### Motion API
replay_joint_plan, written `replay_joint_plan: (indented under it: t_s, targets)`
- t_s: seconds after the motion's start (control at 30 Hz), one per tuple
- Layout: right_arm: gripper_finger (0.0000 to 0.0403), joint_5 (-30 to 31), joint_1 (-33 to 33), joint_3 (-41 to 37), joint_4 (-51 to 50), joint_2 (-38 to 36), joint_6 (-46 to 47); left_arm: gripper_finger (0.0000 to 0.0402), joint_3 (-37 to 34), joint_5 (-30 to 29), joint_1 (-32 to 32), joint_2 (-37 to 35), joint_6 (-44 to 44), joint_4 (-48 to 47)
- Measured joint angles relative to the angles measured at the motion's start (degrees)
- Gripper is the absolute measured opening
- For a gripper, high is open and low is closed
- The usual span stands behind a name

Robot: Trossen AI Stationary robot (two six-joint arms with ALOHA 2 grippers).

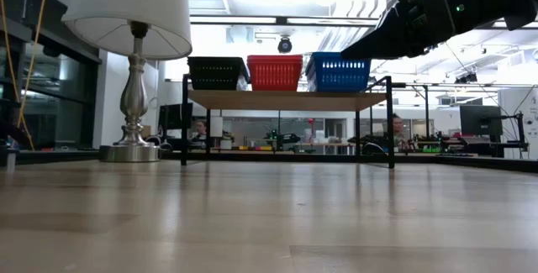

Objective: Stack baskets on shelf by color
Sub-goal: Stack the blue bin on top of the blue bin on the shelf

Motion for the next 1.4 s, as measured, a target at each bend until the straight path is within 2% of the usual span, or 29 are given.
replay_joint_plan:
  t_s: [0.1,0.27,0.33,0.43,0.57,0.67,0.73,0.77,0.83,0.9,0.97,1.17,1.3,1.4]
  targets:
    - [0.0,0.0,0.0,0.0,0.0,0.0,0.0,0.0007,0.0,1.0,2.3,0.0,3.8,0.0]
    - [0.0,0.0,0.0,0.0,0.0,0.0,-0.1,0.0002,2.7,0.5,8.1,-1.0,11.4,-4.8]
    - [0.0,0.0,0.0,0.0,0.0,0.0,-0.1,0.0002,5.6,-2.7,10.8,-2.0,16.0,-9.1]
    - [0.0,0.0,0.0,0.0,0.0,0.0,-0.1,0.0001,11.6,-10.5,14.9,-4.3,25.3,-13.2]
    - [0.0,0.0,0.0,0.0,0.0,0.0,-0.1,0.0001,19.5,-27.2,20.1,-8.7,40.0,-11.3]
    - [0.0,0.0,0.0,0.0,0.0,0.0,-0.1,0.0001,22.6,-42.0,24.6,-12.3,50.1,0.3]
    - [0.0,0.0,0.0,0.0,0.0,0.0,-0.2,0.0,22.9,-45.8,29.1,-14.5,55.7,14.4]
    - [0.0,0.0,0.0,0.0,0.0,0.0,-0.1,0.0,22.9,-44.7,31.9,-15.2,56.9,20.9]
    - [0.0,0.0,0.0,0.0,0.0,0.0,-0.2,0.0,22.9,-37.6,38.4,-15.5,56.4,32.0]
    - [0.0,0.0,0.0,0.0,0.0,0.0,-0.1,0.0,22.9,-30.4,45.1,-14.9,52.8,38.9]
    - [0.0,0.0,0.0,0.0,0.0,0.0,-0.1,0.0,23.0,-26.4,51.5,-12.7,47.1,44.1]
    - [0.0,0.0,0.0,0.0,-0.3,0.0,-0.2,0.0,23.4,-25.3,64.8,-3.5,30.9,44.1]
    - [0.0,-0.1,0.0,0.0,-0.4,0.0,-0.2,0.0,26.4,-23.0,69.2,1.3,21.9,44.6]
    - [0.0,-0.1,0.0,0.0,-0.4,0.0,-0.2,0.0,29.7,-21.8,70.1,4.9,17.9,44.6]
